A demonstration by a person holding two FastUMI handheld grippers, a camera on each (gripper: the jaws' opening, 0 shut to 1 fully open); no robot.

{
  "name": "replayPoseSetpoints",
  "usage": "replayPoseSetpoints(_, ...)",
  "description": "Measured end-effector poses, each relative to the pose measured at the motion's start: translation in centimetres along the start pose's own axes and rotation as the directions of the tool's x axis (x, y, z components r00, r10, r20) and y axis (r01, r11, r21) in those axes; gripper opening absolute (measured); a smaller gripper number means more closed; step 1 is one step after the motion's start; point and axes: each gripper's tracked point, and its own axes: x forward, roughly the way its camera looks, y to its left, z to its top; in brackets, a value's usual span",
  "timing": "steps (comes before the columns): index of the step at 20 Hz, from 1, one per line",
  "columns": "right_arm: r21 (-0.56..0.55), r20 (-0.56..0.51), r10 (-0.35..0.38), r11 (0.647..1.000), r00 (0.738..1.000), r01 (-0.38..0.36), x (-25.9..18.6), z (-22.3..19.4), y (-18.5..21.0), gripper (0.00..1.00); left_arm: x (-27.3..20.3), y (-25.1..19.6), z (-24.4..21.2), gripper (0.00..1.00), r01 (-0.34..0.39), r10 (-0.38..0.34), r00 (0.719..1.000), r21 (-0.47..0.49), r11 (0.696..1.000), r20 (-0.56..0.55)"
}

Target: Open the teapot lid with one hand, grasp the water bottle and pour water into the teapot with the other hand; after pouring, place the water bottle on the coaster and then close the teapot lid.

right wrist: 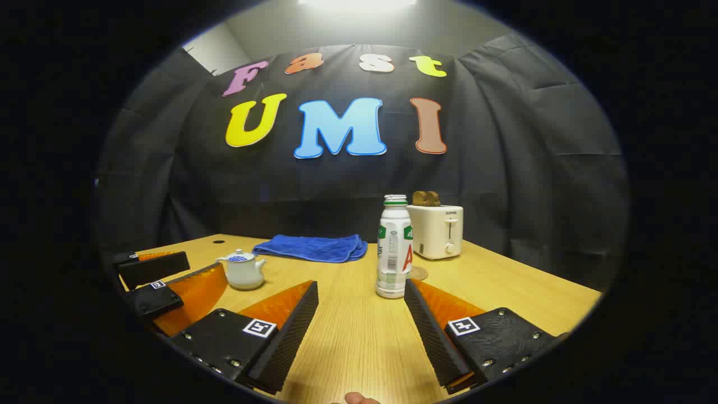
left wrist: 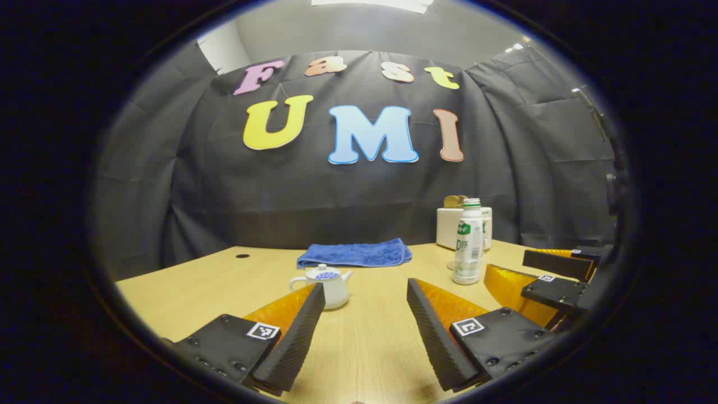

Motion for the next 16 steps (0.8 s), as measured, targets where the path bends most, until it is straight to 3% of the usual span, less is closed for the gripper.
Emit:
replayPoseSetpoints(3,-0.010,-0.002,0.026,1.000,1.000,-0.026,-0.4,-0.4,2.4,0.98,-0.1,0.3,0.0,1.00,-0.011,0.011,1.000,-0.005,1.000,-0.001)
replayPoseSetpoints(16,-0.002,0.000,0.017,1.000,1.000,-0.017,-0.7,0.0,2.3,0.95,0.2,0.2,-0.1,0.96,-0.026,0.026,1.000,-0.002,1.000,-0.002)
